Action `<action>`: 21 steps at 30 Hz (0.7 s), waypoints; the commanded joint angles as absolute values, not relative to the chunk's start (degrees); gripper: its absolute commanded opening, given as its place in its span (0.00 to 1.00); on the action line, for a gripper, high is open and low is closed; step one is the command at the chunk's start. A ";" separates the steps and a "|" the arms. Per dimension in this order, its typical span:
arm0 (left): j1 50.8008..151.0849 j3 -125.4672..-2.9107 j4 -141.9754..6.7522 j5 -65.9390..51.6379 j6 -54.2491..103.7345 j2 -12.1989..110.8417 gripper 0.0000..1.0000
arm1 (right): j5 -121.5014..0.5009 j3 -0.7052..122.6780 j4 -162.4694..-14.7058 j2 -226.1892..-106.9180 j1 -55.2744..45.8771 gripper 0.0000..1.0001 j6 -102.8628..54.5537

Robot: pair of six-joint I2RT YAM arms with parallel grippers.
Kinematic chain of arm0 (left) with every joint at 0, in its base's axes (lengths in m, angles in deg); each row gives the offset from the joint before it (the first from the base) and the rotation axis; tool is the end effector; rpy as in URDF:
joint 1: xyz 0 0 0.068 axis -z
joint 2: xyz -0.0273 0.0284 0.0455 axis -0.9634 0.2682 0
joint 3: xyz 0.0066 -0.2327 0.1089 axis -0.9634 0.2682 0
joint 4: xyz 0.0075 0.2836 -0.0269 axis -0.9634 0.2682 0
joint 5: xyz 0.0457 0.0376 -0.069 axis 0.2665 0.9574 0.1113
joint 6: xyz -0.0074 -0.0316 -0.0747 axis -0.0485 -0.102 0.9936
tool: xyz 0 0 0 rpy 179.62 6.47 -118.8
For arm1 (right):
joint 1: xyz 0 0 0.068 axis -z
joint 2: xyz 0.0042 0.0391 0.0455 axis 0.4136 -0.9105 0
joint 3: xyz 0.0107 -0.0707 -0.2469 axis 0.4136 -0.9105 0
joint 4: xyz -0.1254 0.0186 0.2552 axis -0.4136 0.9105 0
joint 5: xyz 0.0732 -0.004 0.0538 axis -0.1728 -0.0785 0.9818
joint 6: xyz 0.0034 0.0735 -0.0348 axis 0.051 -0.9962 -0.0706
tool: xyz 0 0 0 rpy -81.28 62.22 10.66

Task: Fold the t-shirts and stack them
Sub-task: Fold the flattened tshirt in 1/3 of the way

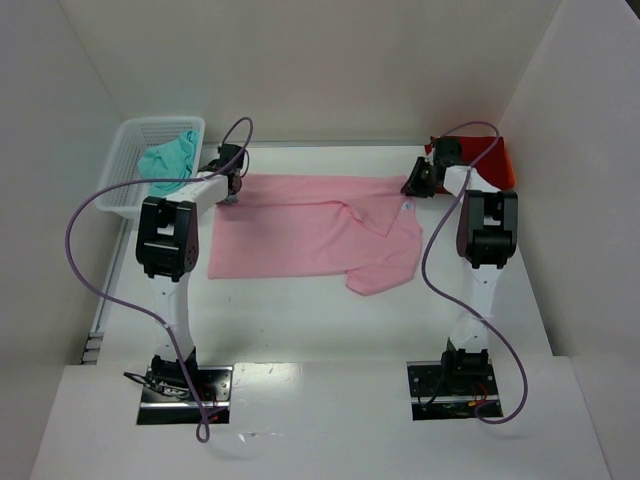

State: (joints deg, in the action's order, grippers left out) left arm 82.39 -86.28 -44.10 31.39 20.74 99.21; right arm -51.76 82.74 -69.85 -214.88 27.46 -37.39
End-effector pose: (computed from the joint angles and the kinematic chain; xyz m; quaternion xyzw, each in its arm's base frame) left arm 0.5076 -0.0348 0.1208 -0.0812 0.9142 0.2030 0.3413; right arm 0.5267 -0.0080 0.1019 0.1407 0.9246 0.1814 0.3040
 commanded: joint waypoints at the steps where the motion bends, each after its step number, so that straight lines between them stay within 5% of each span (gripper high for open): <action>1: 83.06 -87.72 -44.94 29.76 20.46 92.67 0.33 | -44.95 84.40 -70.81 -206.51 28.12 0.32 -37.90; 4: 83.06 -90.27 -43.80 28.53 20.46 90.02 0.55 | -41.08 86.33 -70.81 -203.08 28.12 0.44 -38.43; 8: 83.58 -94.13 -40.55 29.23 20.46 87.13 0.70 | -39.66 87.65 -70.81 -198.34 28.12 0.60 -38.96; 12: 83.58 -94.85 -41.07 29.24 19.84 84.57 0.77 | -39.66 86.87 -70.81 -191.66 28.12 0.76 -39.58; 16: 83.58 -94.07 -41.60 23.52 21.78 83.00 0.78 | -41.77 81.86 -73.27 -184.37 28.12 0.80 -39.58; 21: 83.58 -85.30 -43.01 4.58 26.78 75.27 0.84 | -50.88 66.17 -72.67 -171.63 28.12 1.00 -38.61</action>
State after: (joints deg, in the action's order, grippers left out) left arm 83.35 -90.19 -42.15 18.56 22.66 81.77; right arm -43.85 75.50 -72.84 -178.42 27.81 -39.54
